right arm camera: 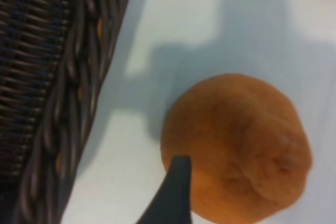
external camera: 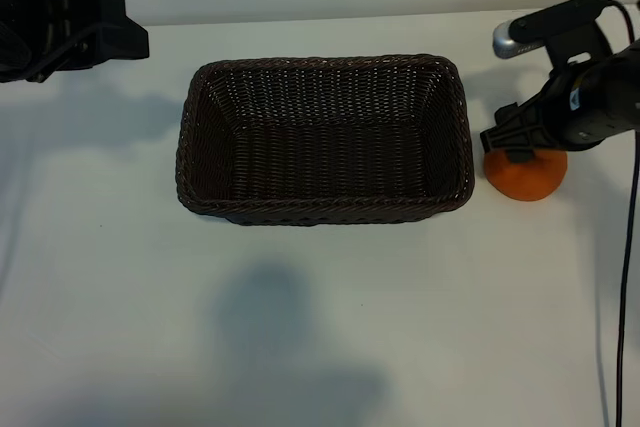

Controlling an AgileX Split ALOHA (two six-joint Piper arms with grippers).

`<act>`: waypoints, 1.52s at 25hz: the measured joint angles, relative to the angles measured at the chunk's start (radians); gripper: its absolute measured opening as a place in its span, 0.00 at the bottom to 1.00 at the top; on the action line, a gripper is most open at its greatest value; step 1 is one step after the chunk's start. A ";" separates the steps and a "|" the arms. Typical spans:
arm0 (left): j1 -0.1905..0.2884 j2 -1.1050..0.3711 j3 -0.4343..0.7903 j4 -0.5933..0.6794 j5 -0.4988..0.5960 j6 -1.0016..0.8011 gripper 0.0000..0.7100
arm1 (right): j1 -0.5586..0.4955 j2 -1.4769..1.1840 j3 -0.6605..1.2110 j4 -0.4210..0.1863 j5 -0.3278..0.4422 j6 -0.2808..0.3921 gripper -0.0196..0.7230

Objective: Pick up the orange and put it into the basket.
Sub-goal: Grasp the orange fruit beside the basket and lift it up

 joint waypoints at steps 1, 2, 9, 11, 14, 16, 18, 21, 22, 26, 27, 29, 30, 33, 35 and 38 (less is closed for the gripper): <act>0.000 0.000 0.000 0.000 0.000 0.000 0.84 | 0.000 0.010 0.000 0.000 -0.010 0.000 0.99; 0.000 0.000 0.000 -0.001 0.001 0.001 0.84 | 0.000 0.018 0.000 0.001 -0.018 0.003 0.99; 0.000 0.000 0.000 -0.083 0.022 0.073 0.84 | 0.000 0.047 0.000 0.031 -0.073 0.007 0.94; 0.000 0.000 0.000 -0.090 0.024 0.079 0.84 | 0.000 0.047 0.000 0.035 -0.079 0.008 0.89; 0.000 -0.010 0.000 -0.077 0.025 0.080 0.84 | 0.000 0.047 0.000 0.036 -0.083 0.009 0.84; 0.000 -0.029 0.000 -0.052 0.025 0.075 0.84 | 0.000 0.047 0.000 0.036 -0.085 0.010 0.83; 0.000 -0.056 0.000 -0.028 0.025 0.066 0.84 | 0.000 0.050 0.000 0.036 -0.088 0.010 0.82; 0.000 -0.092 0.000 -0.009 0.027 0.052 0.83 | 0.000 0.072 -0.001 0.035 -0.098 0.010 0.82; 0.000 -0.102 0.000 -0.001 0.029 0.050 0.83 | 0.000 0.085 -0.001 0.035 -0.100 0.010 0.82; 0.000 -0.132 0.000 0.034 0.031 0.041 0.83 | 0.000 0.131 -0.001 0.031 -0.099 0.010 0.81; 0.000 -0.141 0.000 0.041 0.031 0.037 0.83 | -0.001 0.134 -0.001 0.031 -0.097 0.010 0.80; 0.000 -0.151 -0.001 0.051 0.033 0.031 0.83 | -0.001 0.134 -0.001 0.029 -0.094 0.010 0.71; 0.000 -0.155 -0.001 0.053 0.033 0.029 0.83 | -0.001 0.134 -0.002 0.029 -0.090 0.010 0.64; 0.000 -0.158 -0.001 0.057 0.033 0.028 0.83 | -0.001 0.134 -0.005 0.028 -0.072 0.010 0.27; 0.000 -0.158 -0.001 0.077 0.033 0.025 0.83 | -0.001 0.134 -0.008 0.025 -0.065 0.010 0.16; 0.000 -0.158 -0.001 0.121 0.033 0.002 0.83 | -0.001 0.134 -0.018 0.020 -0.045 0.008 0.15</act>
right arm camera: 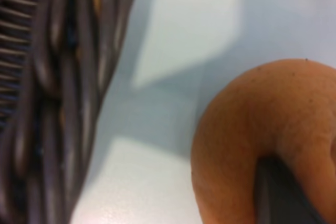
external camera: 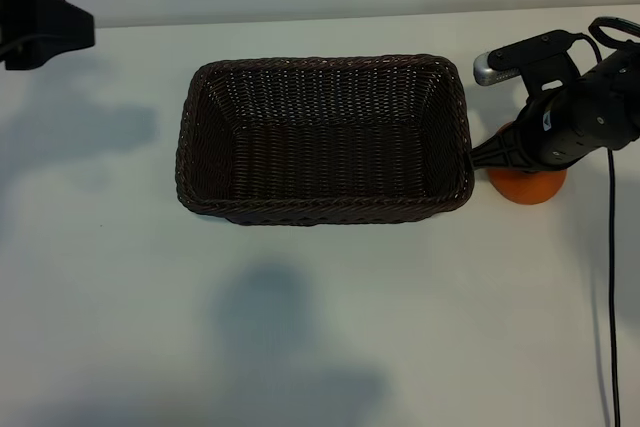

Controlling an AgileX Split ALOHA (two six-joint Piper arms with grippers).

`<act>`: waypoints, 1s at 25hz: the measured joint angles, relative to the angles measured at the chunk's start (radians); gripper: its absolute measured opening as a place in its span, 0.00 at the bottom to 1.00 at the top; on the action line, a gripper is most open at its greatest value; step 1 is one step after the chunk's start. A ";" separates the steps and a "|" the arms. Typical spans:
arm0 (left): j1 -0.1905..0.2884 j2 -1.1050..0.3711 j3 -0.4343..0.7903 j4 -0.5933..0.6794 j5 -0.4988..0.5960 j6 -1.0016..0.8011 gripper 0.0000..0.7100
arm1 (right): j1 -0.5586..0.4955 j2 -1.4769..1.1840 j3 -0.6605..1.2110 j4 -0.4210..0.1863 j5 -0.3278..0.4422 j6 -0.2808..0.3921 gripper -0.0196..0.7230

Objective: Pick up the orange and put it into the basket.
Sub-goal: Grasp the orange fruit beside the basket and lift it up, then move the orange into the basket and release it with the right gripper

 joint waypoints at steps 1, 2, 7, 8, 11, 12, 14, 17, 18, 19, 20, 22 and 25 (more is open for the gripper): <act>0.000 0.000 0.000 0.009 0.000 -0.006 0.83 | 0.000 0.000 -0.009 0.001 0.020 -0.002 0.15; 0.004 0.000 0.000 0.018 0.002 -0.010 0.83 | 0.000 0.000 -0.025 0.000 0.046 -0.004 0.15; 0.038 -0.001 -0.005 0.033 0.048 -0.011 0.83 | 0.000 -0.022 -0.123 -0.005 0.173 -0.048 0.15; 0.040 -0.001 -0.007 0.035 0.055 -0.011 0.83 | 0.000 -0.031 -0.136 -0.005 0.190 -0.057 0.15; 0.040 -0.005 -0.017 0.036 0.078 -0.010 0.83 | -0.002 -0.045 -0.161 -0.005 0.211 -0.078 0.14; 0.040 -0.010 -0.024 0.041 0.086 -0.010 0.83 | -0.005 -0.046 -0.161 -0.003 0.212 -0.082 0.14; 0.040 -0.022 -0.044 0.070 0.099 -0.017 0.83 | -0.016 -0.046 -0.161 0.001 0.222 -0.093 0.14; 0.048 -0.043 -0.071 0.169 0.126 -0.073 0.83 | -0.046 -0.046 -0.161 0.023 0.234 -0.120 0.14; 0.057 -0.053 -0.078 0.193 0.137 -0.091 0.83 | -0.057 -0.046 -0.161 0.035 0.235 -0.133 0.14; 0.073 -0.062 -0.079 0.211 0.141 -0.108 0.82 | -0.068 -0.046 -0.161 0.049 0.235 -0.144 0.14; 0.092 -0.069 -0.079 0.215 0.147 -0.115 0.82 | -0.075 -0.046 -0.161 0.061 0.236 -0.154 0.14; 0.129 -0.082 -0.079 0.195 0.149 -0.108 0.80 | -0.083 -0.046 -0.161 0.085 0.235 -0.176 0.14; 0.149 -0.084 -0.079 0.143 0.151 -0.075 0.79 | -0.084 -0.046 -0.161 0.097 0.232 -0.189 0.14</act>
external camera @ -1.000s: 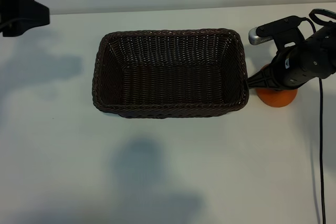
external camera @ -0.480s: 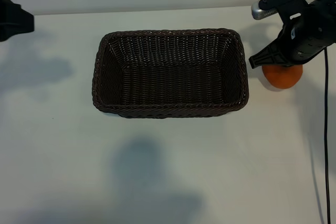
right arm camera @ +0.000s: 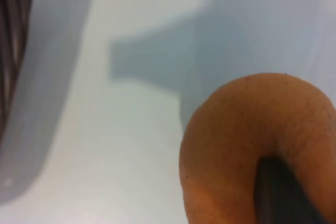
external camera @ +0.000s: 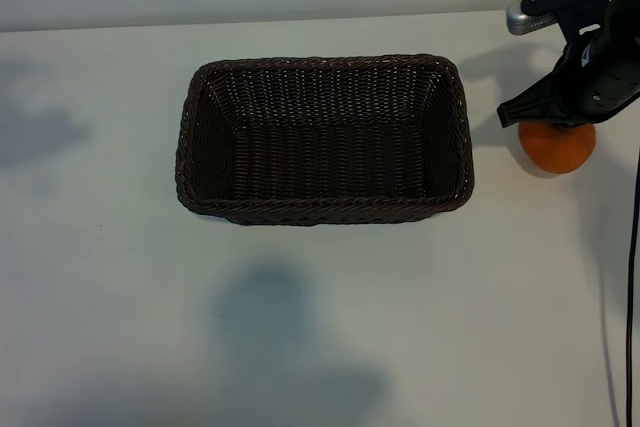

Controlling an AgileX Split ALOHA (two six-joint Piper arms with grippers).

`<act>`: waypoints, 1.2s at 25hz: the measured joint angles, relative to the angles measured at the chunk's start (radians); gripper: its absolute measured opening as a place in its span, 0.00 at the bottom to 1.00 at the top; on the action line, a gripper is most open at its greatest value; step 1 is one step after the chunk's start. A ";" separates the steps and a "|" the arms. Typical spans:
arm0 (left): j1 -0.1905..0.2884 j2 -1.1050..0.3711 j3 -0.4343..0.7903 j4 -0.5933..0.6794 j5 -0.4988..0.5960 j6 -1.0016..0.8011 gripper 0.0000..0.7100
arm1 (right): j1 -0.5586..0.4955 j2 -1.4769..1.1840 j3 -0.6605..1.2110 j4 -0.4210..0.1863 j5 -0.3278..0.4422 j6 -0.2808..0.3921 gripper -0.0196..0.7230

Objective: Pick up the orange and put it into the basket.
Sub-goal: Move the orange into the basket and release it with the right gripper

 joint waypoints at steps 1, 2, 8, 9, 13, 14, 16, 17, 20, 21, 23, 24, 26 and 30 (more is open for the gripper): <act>0.000 0.000 0.000 -0.016 0.001 0.015 0.78 | 0.000 0.000 0.000 0.006 -0.001 -0.001 0.14; 0.001 0.000 0.000 -0.024 0.001 0.027 0.78 | 0.000 0.000 0.000 0.011 -0.001 -0.005 0.14; 0.001 -0.021 -0.008 -0.059 0.032 0.068 0.78 | 0.000 0.000 0.000 0.040 -0.005 -0.029 0.14; 0.001 -0.030 -0.008 -0.070 0.038 0.079 0.78 | 0.000 0.000 0.000 0.043 -0.007 -0.035 0.14; 0.001 -0.090 -0.008 -0.051 0.055 0.090 0.78 | 0.000 -0.020 0.000 0.050 -0.008 -0.045 0.14; 0.001 -0.109 -0.008 -0.036 0.056 0.083 0.78 | 0.000 -0.029 0.000 0.050 -0.010 -0.045 0.14; 0.001 -0.135 -0.009 0.015 0.057 0.061 0.78 | 0.000 -0.055 0.000 0.050 -0.017 -0.045 0.14; 0.001 -0.144 -0.009 0.039 0.059 0.048 0.78 | 0.000 -0.071 0.000 0.050 -0.020 -0.045 0.14; 0.001 -0.153 -0.009 0.069 0.060 0.032 0.77 | 0.000 -0.124 0.000 0.051 -0.030 -0.045 0.14; 0.001 -0.153 -0.009 0.069 0.060 0.031 0.77 | 0.001 -0.147 0.000 0.055 -0.035 -0.045 0.14; 0.001 -0.148 -0.009 0.069 0.059 0.029 0.77 | 0.002 -0.197 0.000 0.077 -0.039 -0.055 0.14; 0.001 -0.147 -0.009 0.069 0.057 0.029 0.77 | 0.007 -0.226 0.000 0.096 -0.042 -0.069 0.14; 0.001 -0.138 -0.009 0.069 0.053 0.029 0.77 | 0.030 -0.281 0.000 0.149 -0.044 -0.121 0.14; 0.001 -0.106 -0.009 0.068 0.031 0.027 0.77 | 0.121 -0.358 -0.001 0.288 -0.073 -0.262 0.14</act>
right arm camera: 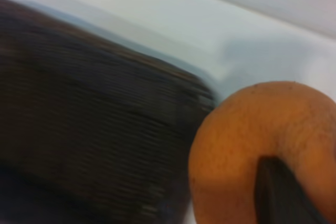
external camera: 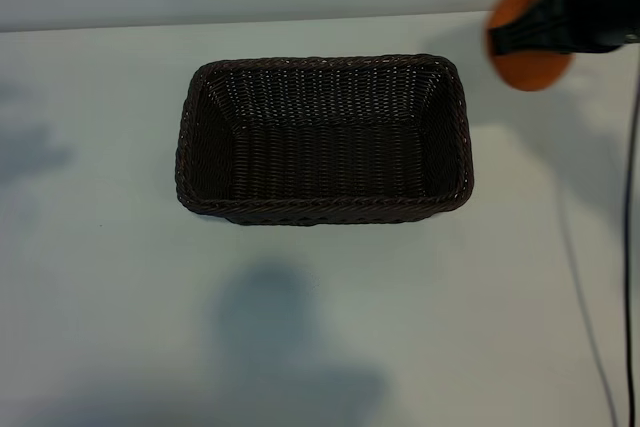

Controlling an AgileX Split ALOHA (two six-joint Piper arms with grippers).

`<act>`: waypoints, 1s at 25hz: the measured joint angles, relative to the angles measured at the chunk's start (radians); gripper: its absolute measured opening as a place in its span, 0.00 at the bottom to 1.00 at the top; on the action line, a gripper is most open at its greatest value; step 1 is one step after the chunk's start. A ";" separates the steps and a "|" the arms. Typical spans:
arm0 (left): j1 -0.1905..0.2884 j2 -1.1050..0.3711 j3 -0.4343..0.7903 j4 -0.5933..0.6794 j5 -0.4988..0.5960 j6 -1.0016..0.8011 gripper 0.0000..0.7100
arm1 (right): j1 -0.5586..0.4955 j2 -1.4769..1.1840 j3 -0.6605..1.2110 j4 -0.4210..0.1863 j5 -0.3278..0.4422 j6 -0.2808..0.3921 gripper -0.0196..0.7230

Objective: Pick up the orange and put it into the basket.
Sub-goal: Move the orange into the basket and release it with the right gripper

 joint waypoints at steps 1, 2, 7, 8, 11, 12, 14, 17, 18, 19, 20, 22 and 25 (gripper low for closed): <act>0.000 0.008 0.000 0.000 -0.006 0.000 0.77 | 0.026 -0.001 -0.005 0.032 -0.005 -0.031 0.14; 0.000 0.017 0.000 0.000 -0.009 -0.001 0.77 | 0.058 0.001 -0.015 0.065 -0.007 -0.064 0.14; 0.000 0.040 0.000 0.000 -0.010 -0.001 0.77 | 0.187 0.107 -0.105 0.139 -0.011 -0.130 0.14; 0.000 0.040 0.000 0.000 -0.010 -0.001 0.77 | 0.201 0.137 -0.126 0.139 -0.009 -0.130 0.14; 0.000 0.040 0.000 0.000 -0.010 -0.001 0.77 | 0.230 0.215 -0.167 0.140 0.002 -0.132 0.14; 0.000 0.040 0.000 0.000 -0.010 -0.001 0.77 | 0.234 0.240 -0.172 0.140 0.002 -0.134 0.14; 0.000 0.040 0.000 -0.010 -0.010 -0.001 0.77 | 0.237 0.281 -0.177 0.140 0.000 -0.135 0.14; 0.000 0.040 0.000 -0.033 -0.010 -0.001 0.77 | 0.237 0.337 -0.177 0.140 -0.019 -0.137 0.14; 0.000 0.040 0.000 -0.043 -0.010 0.000 0.77 | 0.237 0.356 -0.177 0.144 -0.029 -0.142 0.14; 0.000 0.040 0.000 -0.046 -0.010 0.000 0.77 | 0.237 0.373 -0.177 0.150 -0.037 -0.150 0.14; 0.000 0.040 0.000 -0.047 -0.010 0.000 0.77 | 0.237 0.387 -0.177 0.157 -0.044 -0.160 0.14; 0.000 0.040 0.000 -0.047 -0.010 0.000 0.77 | 0.237 0.417 -0.177 0.167 -0.065 -0.174 0.14; 0.000 0.040 0.000 -0.048 -0.010 0.000 0.77 | 0.237 0.450 -0.177 0.198 -0.110 -0.176 0.16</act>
